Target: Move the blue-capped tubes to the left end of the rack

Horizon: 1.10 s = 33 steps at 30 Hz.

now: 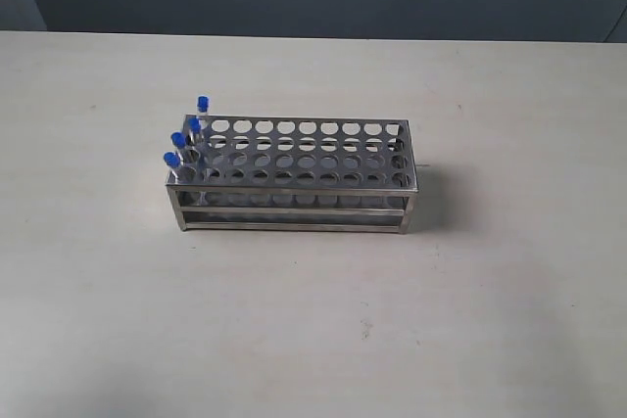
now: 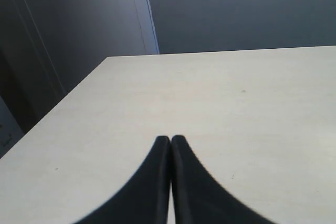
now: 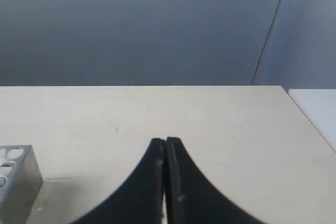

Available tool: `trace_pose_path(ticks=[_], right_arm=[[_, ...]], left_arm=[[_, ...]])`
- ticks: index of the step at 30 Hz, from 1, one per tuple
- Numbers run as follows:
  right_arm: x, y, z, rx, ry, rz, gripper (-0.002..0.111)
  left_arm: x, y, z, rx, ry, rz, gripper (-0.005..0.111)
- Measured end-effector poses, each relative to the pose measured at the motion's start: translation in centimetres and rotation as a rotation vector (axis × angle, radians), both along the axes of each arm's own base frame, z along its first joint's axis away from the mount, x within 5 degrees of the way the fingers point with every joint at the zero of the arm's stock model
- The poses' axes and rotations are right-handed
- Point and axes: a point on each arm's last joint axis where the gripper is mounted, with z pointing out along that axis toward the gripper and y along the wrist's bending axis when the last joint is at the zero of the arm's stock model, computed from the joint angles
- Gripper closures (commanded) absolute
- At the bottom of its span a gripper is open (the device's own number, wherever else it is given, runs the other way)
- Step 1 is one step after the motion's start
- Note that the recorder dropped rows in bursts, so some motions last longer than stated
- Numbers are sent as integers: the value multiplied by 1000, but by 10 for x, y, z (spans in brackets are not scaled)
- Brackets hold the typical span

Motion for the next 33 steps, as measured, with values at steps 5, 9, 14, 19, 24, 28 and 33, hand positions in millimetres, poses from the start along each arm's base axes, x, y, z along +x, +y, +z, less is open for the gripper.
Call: trace_pose_path(ticks=[5,9,14,19,24,28,33], right_arm=[[-8,-2,-27,0,26,-26,109],[-17,-2,-49,2,21,-28,109],[-26,-2,-71,50,-6,-42,109],[-29,-3,-82,67,-6,-63,109],[-28,-4,-91,68,22,-70,109],[-27,-4,-97,78,40,-78,109],[-27,-6,-97,105,44,-102,109]], left_arm=[[0,0,0,0,0,0,106],[0,0,0,0,0,0,106],[0,0,0,0,0,0,106],[0,0,0,0,0,0,106],[0,0,0,0,0,0,106],[0,0,0,0,0,0,106],[0,0,0,0,0,0,106]])
